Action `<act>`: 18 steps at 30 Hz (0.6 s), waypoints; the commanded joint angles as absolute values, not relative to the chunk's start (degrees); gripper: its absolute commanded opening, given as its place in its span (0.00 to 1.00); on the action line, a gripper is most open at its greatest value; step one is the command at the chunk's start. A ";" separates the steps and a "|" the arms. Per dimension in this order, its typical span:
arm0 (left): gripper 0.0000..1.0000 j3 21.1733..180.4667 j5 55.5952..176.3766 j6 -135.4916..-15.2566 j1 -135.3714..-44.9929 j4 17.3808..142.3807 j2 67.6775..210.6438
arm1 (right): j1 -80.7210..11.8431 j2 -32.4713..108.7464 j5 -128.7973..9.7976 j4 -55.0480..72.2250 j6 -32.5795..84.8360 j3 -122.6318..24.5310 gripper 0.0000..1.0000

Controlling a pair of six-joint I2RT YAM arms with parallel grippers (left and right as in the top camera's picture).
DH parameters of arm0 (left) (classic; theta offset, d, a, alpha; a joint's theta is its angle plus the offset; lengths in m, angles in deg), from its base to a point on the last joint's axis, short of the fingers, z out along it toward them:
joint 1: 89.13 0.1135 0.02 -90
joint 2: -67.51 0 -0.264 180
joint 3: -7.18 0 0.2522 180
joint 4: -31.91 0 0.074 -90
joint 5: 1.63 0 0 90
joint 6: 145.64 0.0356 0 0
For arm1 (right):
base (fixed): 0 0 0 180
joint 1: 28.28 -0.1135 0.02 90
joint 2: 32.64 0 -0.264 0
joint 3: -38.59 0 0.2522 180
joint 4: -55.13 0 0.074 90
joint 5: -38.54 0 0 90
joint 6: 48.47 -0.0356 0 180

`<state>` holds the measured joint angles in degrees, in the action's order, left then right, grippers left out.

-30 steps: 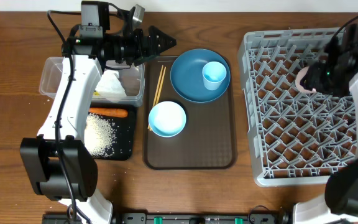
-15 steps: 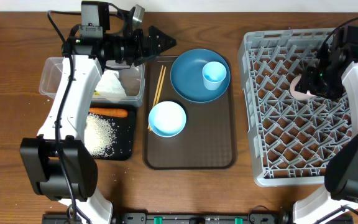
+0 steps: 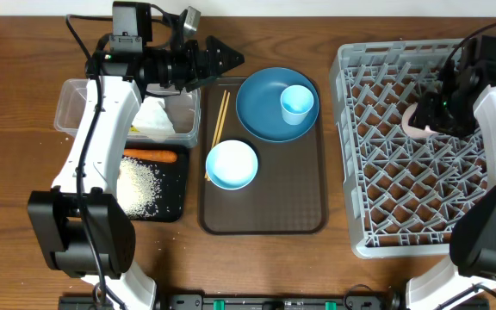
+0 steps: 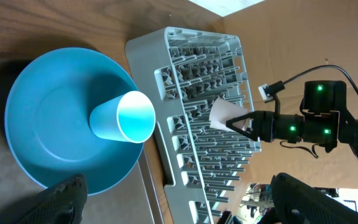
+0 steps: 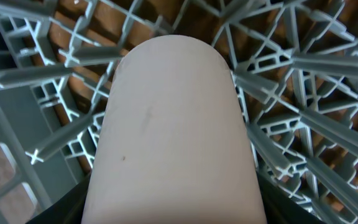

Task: Sort waste into correct bins and load items into the dishwasher rack
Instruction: 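Lower the pink cup upside down into the rack with the right gripper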

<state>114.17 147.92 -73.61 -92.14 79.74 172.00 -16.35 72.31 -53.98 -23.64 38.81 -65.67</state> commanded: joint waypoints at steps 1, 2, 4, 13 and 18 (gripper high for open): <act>0.95 114.04 147.61 -73.05 -92.14 79.74 172.35 | -14.80 72.49 -53.19 -24.67 39.50 -68.14 0.25; 0.95 114.04 147.61 -73.05 -92.14 79.76 172.35 | -14.84 72.49 -53.22 -24.89 39.50 -68.16 0.25; 0.95 114.04 147.61 -73.05 -92.16 79.80 172.35 | -14.87 72.49 -53.22 -24.75 39.48 -68.16 0.25; 0.95 114.04 147.61 -73.05 -92.14 79.94 172.35 | -15.26 72.35 -55.12 -26.13 39.50 -71.49 0.24; 0.95 114.04 147.61 -73.05 -92.14 79.94 172.35 | -17.12 72.35 -55.14 -30.24 39.50 -76.47 0.24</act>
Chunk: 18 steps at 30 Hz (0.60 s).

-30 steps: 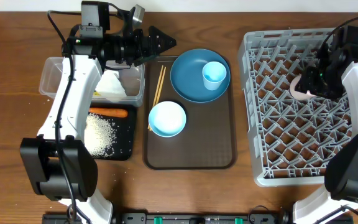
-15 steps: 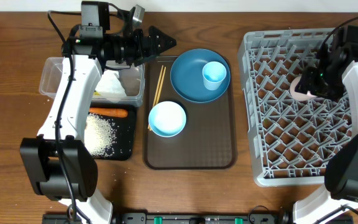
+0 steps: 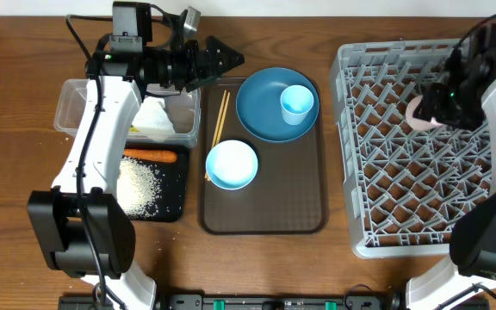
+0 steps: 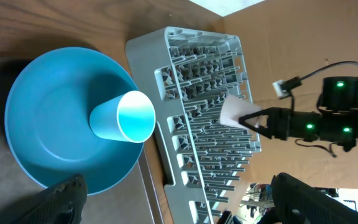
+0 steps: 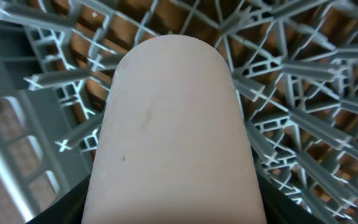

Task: Sort waste into correct bins and load items into the dishwasher rack
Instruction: 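Lower the pink cup upside down into the rack with the right gripper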

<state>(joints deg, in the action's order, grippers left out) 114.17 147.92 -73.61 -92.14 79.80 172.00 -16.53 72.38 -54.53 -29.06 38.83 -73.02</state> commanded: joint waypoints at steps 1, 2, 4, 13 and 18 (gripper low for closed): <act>0.95 114.04 147.61 -73.05 -92.14 79.94 172.35 | -17.69 72.35 -55.14 -31.22 39.50 -77.50 0.24; 0.95 114.04 147.61 -73.05 -92.14 79.94 172.35 | -18.19 72.35 -55.16 -31.66 39.48 -78.04 0.24; 0.96 114.04 147.61 -73.05 -92.14 79.94 172.35 | -19.48 72.29 -55.42 -32.03 39.48 -78.61 0.24; 0.98 114.04 147.61 -73.05 -92.14 79.94 172.35 | -27.04 72.29 -56.84 -32.34 39.50 -78.52 0.25; 0.98 114.04 147.61 -73.05 -92.14 79.94 172.35 | -30.47 72.29 -56.80 -33.54 39.48 -78.50 0.25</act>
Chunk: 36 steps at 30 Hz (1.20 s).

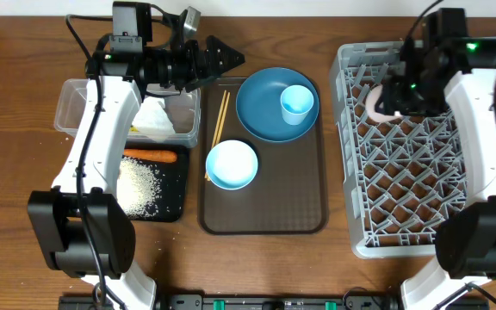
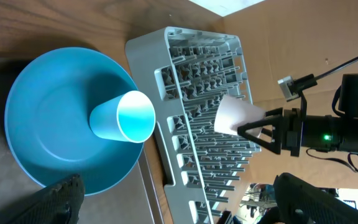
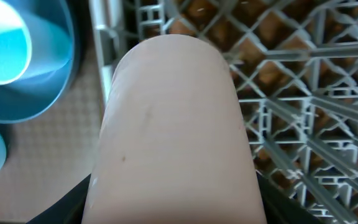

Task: Sort waste into correct bins and load items into the dishwasher rack
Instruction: 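Lower the pink cup upside down into the rack with the right gripper, then open the right gripper to release the pink cup in the rack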

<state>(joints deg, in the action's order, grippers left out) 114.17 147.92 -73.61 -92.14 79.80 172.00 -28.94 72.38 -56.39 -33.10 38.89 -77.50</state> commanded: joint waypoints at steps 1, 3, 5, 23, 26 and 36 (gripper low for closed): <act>0.98 114.04 147.61 -73.05 -92.14 79.94 172.35 | -30.84 72.29 -56.73 -33.98 39.48 -78.48 0.24; 0.98 114.04 147.61 -73.05 -92.14 79.94 172.35 | -31.17 72.29 -55.82 -34.72 39.48 -78.46 0.24; 0.98 114.04 147.61 -73.05 -92.16 79.94 172.35 | -31.46 72.29 -54.96 -34.79 39.48 -78.09 0.23; 0.98 114.04 147.61 -73.05 -92.14 79.94 172.35 | -31.61 72.40 -52.08 -30.31 39.50 -70.57 0.24; 0.98 114.04 147.61 -73.05 -92.14 79.94 172.35 | -31.59 72.40 -52.08 -29.23 39.50 -69.17 0.24; 0.98 114.04 147.61 -73.05 -92.14 79.94 172.35 | -31.72 72.40 -52.10 -24.97 39.48 -63.77 0.27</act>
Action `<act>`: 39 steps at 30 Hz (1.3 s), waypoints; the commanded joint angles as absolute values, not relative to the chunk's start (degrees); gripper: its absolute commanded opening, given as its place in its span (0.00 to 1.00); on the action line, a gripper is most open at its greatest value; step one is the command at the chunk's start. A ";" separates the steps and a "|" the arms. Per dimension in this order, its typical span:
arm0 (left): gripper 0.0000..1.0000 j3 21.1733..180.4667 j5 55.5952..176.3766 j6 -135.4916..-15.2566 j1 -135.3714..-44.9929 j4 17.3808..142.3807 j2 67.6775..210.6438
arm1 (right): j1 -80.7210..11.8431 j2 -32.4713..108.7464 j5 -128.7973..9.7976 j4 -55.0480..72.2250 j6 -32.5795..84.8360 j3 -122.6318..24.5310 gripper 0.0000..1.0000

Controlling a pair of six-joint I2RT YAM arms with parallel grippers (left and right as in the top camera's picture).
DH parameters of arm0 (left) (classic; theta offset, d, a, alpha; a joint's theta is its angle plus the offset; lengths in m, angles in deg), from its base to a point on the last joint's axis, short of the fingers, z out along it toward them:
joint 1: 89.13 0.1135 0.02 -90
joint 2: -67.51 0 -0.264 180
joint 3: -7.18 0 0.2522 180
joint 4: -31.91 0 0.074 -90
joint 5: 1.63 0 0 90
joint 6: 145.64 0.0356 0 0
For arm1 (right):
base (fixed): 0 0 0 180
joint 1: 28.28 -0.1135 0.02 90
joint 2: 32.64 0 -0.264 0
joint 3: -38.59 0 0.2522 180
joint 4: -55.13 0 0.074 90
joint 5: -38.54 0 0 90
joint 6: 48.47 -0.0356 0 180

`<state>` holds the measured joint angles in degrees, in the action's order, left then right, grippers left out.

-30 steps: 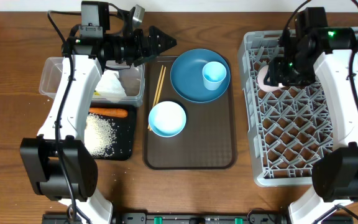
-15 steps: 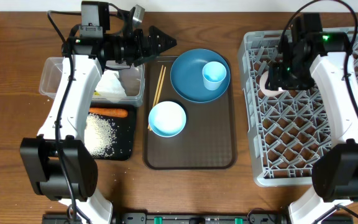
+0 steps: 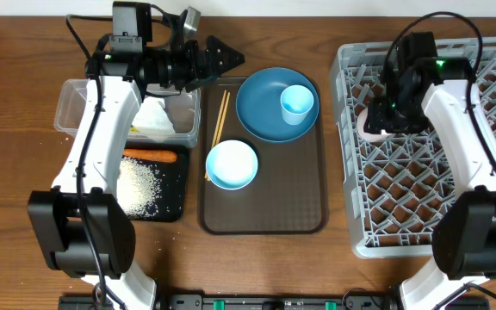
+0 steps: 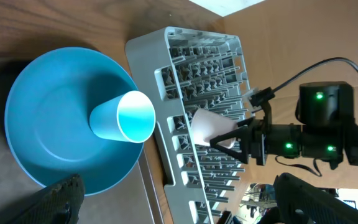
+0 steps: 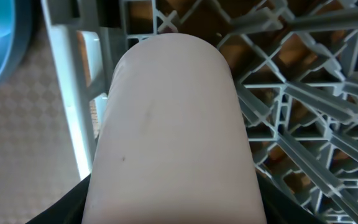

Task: Sort waste into correct bins and load items into the dishwasher rack
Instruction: 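Open the right gripper to release the pink cup in the rack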

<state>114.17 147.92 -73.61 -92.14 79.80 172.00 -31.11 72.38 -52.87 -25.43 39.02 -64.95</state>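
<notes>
My right gripper [image 3: 377, 120] is shut on a pale pink cup [image 5: 173, 124], held over the left edge of the grey dishwasher rack [image 3: 455, 207]; the cup [image 3: 368, 125] also shows in the left wrist view [image 4: 207, 124]. A blue plate [image 3: 265, 112] carrying a light blue cup [image 3: 297, 103], a light blue bowl [image 3: 231, 164] and chopsticks [image 3: 218, 129] lie on the brown tray [image 3: 265, 215]. My left gripper [image 3: 226, 56] hangs open above the tray's far left corner, its fingers [image 4: 61, 199] apart and holding nothing.
A clear bin [image 3: 76, 108] with white paper stands at the left. In front of it a black bin [image 3: 170, 189] holds a carrot [image 3: 149, 157] and rice. The rack's left wall [image 5: 73, 93] sits right beside the tray.
My right gripper has carried the pink cup slightly left and toward the front, from the rack's far left part to its left edge. The left arm has not moved.
My right gripper held the pink cup over the rack's right side. It then stood a little farther back, then over the rack's far left part, and now holds the cup at the rack's left edge. The left gripper stayed open and still.
</notes>
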 commanded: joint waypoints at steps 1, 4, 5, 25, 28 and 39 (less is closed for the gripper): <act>0.98 114.04 147.61 -73.05 -92.14 79.94 172.35 | -31.67 72.40 -52.10 -24.82 39.48 -63.47 0.28; 0.98 114.04 147.61 -73.05 -92.14 79.91 172.35 | -31.67 72.40 -52.10 -24.32 39.50 -62.90 0.31; 0.98 114.04 147.61 -73.05 -92.14 79.94 172.35 | -31.67 72.40 -52.10 -24.14 39.50 -62.83 0.31; 0.98 114.04 147.61 -73.05 -92.14 79.91 172.35 | -31.67 72.40 -52.10 -19.09 39.50 -58.50 0.52; 0.98 114.04 147.61 -73.05 -92.14 79.94 172.35 | -31.67 72.40 -52.10 -19.12 39.48 -58.50 0.64; 0.98 114.04 147.61 -73.05 -92.14 79.91 172.35 | -31.65 72.35 -52.08 -19.44 39.53 -58.90 0.80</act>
<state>114.17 147.92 -73.61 -92.14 79.80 172.00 -31.11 72.42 -52.71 -19.46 39.22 -58.90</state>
